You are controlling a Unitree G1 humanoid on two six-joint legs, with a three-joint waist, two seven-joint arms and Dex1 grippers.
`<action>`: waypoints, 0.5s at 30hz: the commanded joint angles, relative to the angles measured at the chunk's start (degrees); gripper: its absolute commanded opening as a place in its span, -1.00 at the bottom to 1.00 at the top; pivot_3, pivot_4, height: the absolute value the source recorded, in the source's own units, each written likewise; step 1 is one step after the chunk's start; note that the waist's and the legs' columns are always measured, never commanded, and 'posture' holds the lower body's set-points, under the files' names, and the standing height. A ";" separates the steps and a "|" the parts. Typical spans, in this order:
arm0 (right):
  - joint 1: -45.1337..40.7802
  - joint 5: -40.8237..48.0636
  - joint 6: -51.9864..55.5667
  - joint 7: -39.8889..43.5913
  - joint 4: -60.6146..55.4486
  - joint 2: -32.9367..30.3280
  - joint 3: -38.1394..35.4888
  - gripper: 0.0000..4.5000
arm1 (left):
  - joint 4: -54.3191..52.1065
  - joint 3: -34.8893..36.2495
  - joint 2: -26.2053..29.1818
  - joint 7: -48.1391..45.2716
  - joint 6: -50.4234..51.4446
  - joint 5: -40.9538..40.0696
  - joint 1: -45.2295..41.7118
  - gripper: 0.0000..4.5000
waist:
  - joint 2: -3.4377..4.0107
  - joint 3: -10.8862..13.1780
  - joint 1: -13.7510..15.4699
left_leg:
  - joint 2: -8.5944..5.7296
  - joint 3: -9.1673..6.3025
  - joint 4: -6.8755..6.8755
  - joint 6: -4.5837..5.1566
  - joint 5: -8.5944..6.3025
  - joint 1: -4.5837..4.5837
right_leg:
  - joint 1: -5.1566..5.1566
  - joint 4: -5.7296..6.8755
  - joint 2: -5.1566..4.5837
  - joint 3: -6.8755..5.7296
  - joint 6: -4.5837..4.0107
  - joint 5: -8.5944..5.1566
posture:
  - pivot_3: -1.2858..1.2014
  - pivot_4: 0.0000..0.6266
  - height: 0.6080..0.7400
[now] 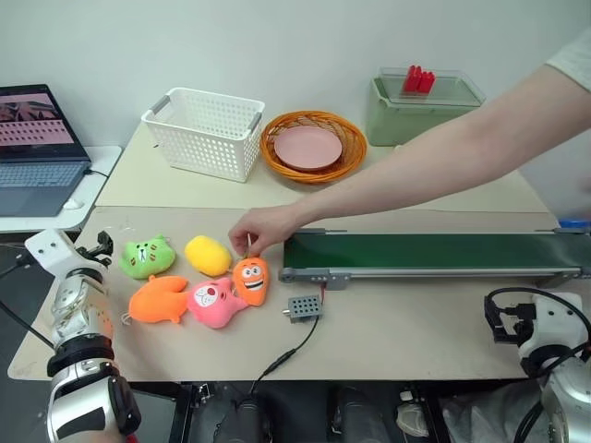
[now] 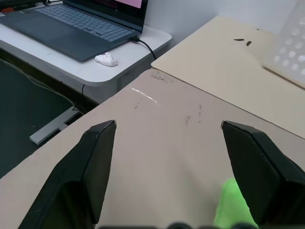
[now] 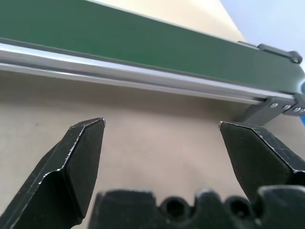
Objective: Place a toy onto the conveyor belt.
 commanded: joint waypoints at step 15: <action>-3.26 3.22 2.70 6.86 -4.37 -3.56 3.16 1.00 | -3.94 -0.38 -0.79 0.70 -2.68 1.23 2.76 0.67 | -0.02 0.00 -0.07 | 0.01 0.00 0.00 0.09 -0.05 0.03 | -0.02 0.02 0.00 0.01 -0.02 0.01 | 0.03 -0.52 1.00</action>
